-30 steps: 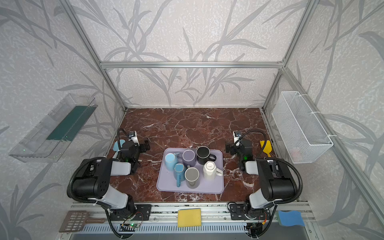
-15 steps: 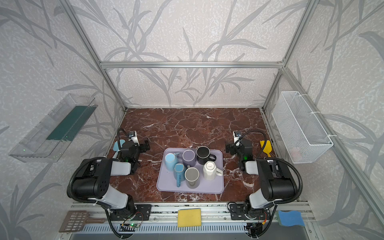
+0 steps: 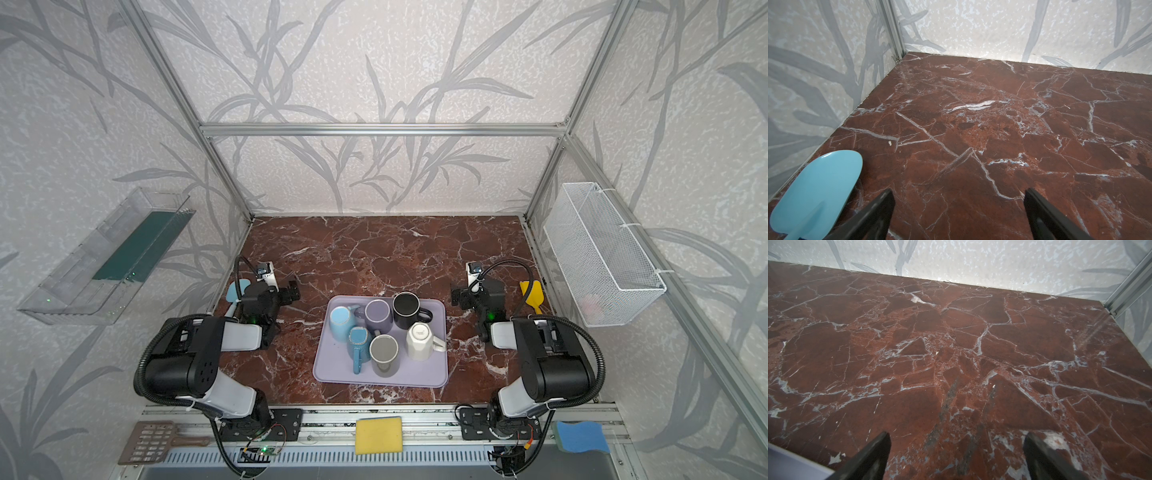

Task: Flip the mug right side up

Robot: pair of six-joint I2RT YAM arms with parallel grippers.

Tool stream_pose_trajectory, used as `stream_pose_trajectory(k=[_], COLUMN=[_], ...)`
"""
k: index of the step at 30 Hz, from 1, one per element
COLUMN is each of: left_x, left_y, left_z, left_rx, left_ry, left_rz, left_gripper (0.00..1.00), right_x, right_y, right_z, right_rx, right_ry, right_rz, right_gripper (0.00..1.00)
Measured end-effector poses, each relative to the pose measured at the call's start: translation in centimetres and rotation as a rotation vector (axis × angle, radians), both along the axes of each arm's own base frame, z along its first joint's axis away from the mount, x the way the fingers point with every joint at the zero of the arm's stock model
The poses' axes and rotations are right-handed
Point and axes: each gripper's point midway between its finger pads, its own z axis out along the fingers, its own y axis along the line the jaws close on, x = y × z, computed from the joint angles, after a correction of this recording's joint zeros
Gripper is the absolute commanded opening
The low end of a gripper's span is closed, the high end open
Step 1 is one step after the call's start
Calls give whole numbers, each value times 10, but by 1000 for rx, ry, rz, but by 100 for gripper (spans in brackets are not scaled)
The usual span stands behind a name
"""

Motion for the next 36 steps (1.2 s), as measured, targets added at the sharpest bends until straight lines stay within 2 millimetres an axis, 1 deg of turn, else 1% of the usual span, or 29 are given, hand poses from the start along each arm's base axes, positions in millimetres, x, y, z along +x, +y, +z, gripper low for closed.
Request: stream_pose_trajectory(k=[6, 10, 11, 14, 16, 17, 19, 20, 21, 23, 24, 27, 30, 33, 36], left_x=[0, -6, -7, -6, -7, -10, -15, -20, -23, -34, -40, -59, -73, -83, -90], left_y=[1, 5, 6, 5, 2, 0, -7, -10, -15, -31, -40, -63, -74, -84, -91], left_z=[0, 4, 13, 56, 101, 120, 153, 168, 177, 196, 202, 211, 216, 217, 211], left_rx=[1, 13, 18, 10, -35, -58, -109, -134, -152, -186, -203, -259, -315, -363, -394], left_ry=[0, 24, 19, -49, -134, -173, -234, -255, -267, -289, -297, -289, -260, -221, -167], left_rz=[4, 36, 44, 73, 90, 94, 88, 85, 77, 42, 20, -48, -90, -133, -159], left_gripper=[99, 99, 99, 99, 99, 99, 99, 99, 99, 99, 99, 99, 99, 99, 99], right_x=[0, 0, -2, -8, -8, -8, -13, -18, -23, -36, -41, -56, -67, -77, -89], right_y=[0, -6, -10, -19, -22, -23, -21, -18, -14, -7, -4, 3, 15, 34, 61], right_z=[0, 11, 17, 47, 73, 88, 107, 114, 117, 121, 122, 125, 126, 125, 122], right_rx=[0, -2, -1, 8, 16, 18, 20, 17, 14, 5, 2, 66, 110, 136, 146], right_ry=[-2, -23, -27, -36, -58, -79, -107, -113, -111, -95, -86, -47, -2, 42, 102], right_rz=[-1, -40, -60, -120, -148, -161, -174, -175, -173, -160, -152, -149, -104, -17, 91], right_gripper=[99, 99, 99, 99, 99, 99, 99, 99, 99, 99, 99, 100, 97, 96, 94])
